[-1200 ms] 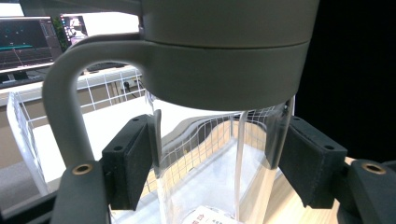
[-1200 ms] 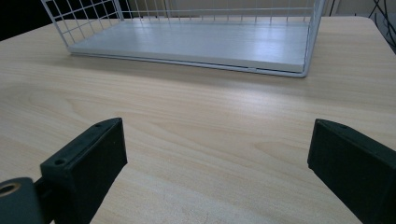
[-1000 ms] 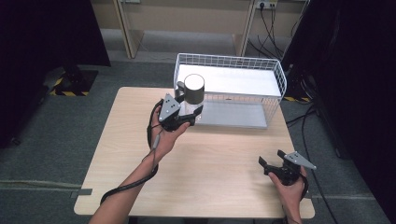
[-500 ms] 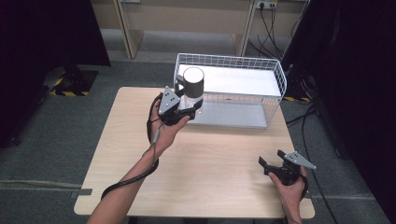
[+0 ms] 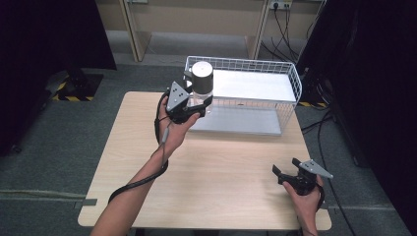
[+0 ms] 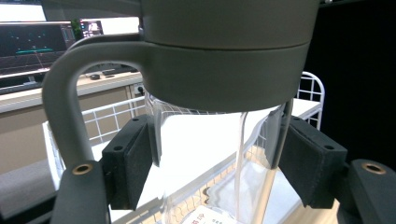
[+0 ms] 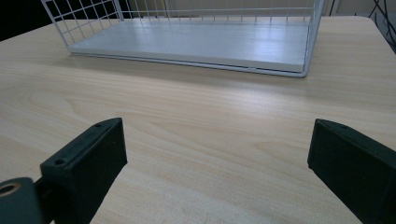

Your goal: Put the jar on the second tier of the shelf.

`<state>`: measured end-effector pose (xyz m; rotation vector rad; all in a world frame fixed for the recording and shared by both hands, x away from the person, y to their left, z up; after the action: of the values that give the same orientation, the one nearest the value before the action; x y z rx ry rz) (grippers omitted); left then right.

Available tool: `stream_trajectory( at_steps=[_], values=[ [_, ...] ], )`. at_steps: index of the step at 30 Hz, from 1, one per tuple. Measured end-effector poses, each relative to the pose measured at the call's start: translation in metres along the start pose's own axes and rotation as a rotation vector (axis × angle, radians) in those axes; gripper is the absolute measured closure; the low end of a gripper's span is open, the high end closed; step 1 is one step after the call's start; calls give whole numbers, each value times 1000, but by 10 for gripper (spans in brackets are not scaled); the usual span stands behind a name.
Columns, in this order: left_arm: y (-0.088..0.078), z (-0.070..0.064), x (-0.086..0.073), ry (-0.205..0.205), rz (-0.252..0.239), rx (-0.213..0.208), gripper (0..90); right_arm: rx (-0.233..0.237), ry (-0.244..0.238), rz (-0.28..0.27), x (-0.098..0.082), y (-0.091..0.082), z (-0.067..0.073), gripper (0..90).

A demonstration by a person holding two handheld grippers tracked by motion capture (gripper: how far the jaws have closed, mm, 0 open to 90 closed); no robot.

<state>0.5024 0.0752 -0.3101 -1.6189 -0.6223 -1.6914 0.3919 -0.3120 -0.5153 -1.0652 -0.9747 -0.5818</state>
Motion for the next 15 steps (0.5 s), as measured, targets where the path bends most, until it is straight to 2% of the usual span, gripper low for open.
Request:
stream_trajectory(
  at_steps=[15],
  values=[
    [14,7,17,4,2,47,305,2,2,-1,0,0,0,48]
  ],
)
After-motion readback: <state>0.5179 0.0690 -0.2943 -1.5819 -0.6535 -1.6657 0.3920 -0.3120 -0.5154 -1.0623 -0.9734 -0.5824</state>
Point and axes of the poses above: each handheld gripper's, and its own axes: y roughly forward along the jaws, x roughly out of its top, z roughly to its left, the point moved 3 cm from there along y, roughly forward along the jaws, and after that the axes turned 5 degrees about z, right-handed, at the moved point
